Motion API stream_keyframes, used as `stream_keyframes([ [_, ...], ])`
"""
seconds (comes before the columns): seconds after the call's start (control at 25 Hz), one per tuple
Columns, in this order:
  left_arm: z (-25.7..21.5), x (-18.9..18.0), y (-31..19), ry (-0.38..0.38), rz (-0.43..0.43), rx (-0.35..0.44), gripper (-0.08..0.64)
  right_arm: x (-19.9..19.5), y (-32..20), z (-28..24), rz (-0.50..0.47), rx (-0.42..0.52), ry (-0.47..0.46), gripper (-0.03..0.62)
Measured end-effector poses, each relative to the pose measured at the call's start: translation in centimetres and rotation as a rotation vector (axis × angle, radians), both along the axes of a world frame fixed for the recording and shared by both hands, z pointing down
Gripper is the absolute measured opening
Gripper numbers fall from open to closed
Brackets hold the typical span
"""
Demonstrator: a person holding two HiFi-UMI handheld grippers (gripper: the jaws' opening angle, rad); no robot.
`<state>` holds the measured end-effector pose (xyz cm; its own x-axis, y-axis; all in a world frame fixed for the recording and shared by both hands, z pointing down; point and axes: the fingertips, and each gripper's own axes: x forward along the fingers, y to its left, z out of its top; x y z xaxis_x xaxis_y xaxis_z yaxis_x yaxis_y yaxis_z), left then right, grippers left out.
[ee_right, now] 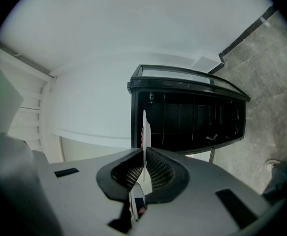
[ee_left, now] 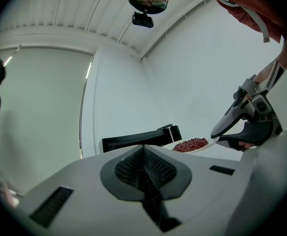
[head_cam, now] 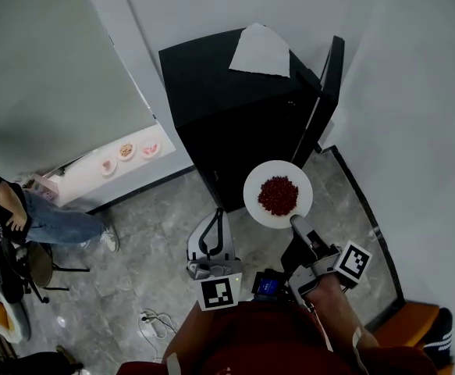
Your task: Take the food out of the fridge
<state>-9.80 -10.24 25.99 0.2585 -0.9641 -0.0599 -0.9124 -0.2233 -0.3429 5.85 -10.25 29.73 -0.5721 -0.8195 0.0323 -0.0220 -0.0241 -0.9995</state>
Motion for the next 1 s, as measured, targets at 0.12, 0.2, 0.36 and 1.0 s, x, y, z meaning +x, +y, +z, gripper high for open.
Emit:
stream_keyframes([
  [0.12, 0.1, 0.0, 0.2, -0.010, 0.002, -0.005, 0.016, -0.1, 0.2, 0.0, -0.002, 0.006, 0.001, 0.031],
  [0.2, 0.3, 0.1, 0.2, -0.012, 0.002, -0.009, 0.015, -0.2, 0.2, -0.1, -0.009, 0.012, 0.001, 0.031],
  [0.36, 0.5, 0.5, 0.5, -0.007, 0.007, -0.021, 0.015, -0.3, 0.3, -0.4, -0.018, 0.024, 0.005, 0.031],
  [1.0, 0.7, 1.3, 0.4, 0.002, 0.011, -0.026, 0.015, -0.2, 0.3, -0.1, -0.023, 0.022, -0.005, 0.031],
])
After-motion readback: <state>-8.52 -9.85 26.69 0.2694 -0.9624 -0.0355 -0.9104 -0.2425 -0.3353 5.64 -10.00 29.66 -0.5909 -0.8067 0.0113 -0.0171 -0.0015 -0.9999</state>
